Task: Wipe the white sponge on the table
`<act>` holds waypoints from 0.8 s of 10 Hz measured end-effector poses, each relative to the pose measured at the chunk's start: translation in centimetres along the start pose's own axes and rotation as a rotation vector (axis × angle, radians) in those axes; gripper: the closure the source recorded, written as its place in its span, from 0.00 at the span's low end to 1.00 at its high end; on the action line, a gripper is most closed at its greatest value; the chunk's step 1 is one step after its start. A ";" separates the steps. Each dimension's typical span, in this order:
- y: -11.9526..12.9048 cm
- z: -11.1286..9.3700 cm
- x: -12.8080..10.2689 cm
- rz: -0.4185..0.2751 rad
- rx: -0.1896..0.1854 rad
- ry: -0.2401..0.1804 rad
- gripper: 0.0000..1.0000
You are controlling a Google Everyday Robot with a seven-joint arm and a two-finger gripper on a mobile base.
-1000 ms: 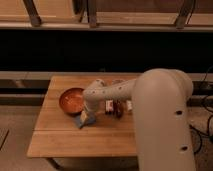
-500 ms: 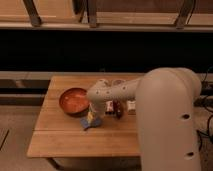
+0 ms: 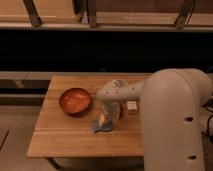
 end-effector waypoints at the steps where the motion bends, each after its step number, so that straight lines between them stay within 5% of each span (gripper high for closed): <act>1: -0.6 0.0 -1.1 -0.007 0.019 0.006 1.00; 5: 0.3 -0.6 -8.8 -0.105 0.043 -0.043 1.00; 8: 3.6 -1.2 -13.6 -0.181 0.004 -0.114 1.00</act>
